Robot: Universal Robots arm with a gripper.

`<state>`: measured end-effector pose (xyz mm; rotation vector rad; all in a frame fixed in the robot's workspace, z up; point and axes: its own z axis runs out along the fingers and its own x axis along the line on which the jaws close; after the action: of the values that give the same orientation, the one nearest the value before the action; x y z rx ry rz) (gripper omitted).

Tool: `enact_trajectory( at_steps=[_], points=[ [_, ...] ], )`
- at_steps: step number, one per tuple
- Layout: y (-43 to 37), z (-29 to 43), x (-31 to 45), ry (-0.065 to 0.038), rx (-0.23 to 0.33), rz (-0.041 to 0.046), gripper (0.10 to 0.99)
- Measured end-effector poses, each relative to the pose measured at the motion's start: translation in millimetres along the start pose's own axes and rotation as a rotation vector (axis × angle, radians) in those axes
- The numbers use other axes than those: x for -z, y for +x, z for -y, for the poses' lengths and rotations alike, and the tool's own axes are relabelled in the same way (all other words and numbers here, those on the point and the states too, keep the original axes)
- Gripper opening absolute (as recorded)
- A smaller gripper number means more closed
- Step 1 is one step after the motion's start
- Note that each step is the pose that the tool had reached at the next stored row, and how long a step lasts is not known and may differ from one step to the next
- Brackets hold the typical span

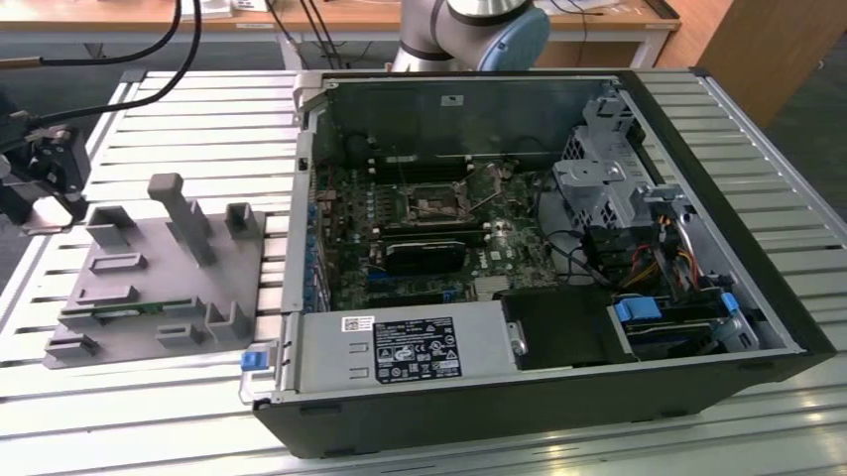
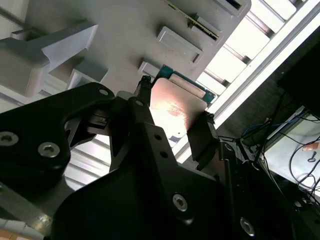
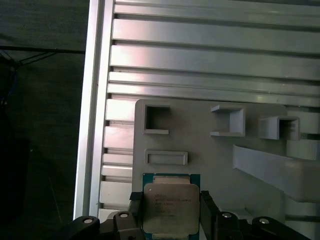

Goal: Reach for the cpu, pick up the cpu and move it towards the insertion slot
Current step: 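Pick up the cpu and move it towards the insertion slot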

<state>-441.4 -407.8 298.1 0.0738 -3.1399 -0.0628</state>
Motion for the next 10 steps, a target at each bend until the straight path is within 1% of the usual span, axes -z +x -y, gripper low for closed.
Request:
enact_trajectory(
  at_steps=[10],
  points=[
    [0.0,-0.3,6.0,0.000,0.000,-0.0001,0.541]
  ],
)
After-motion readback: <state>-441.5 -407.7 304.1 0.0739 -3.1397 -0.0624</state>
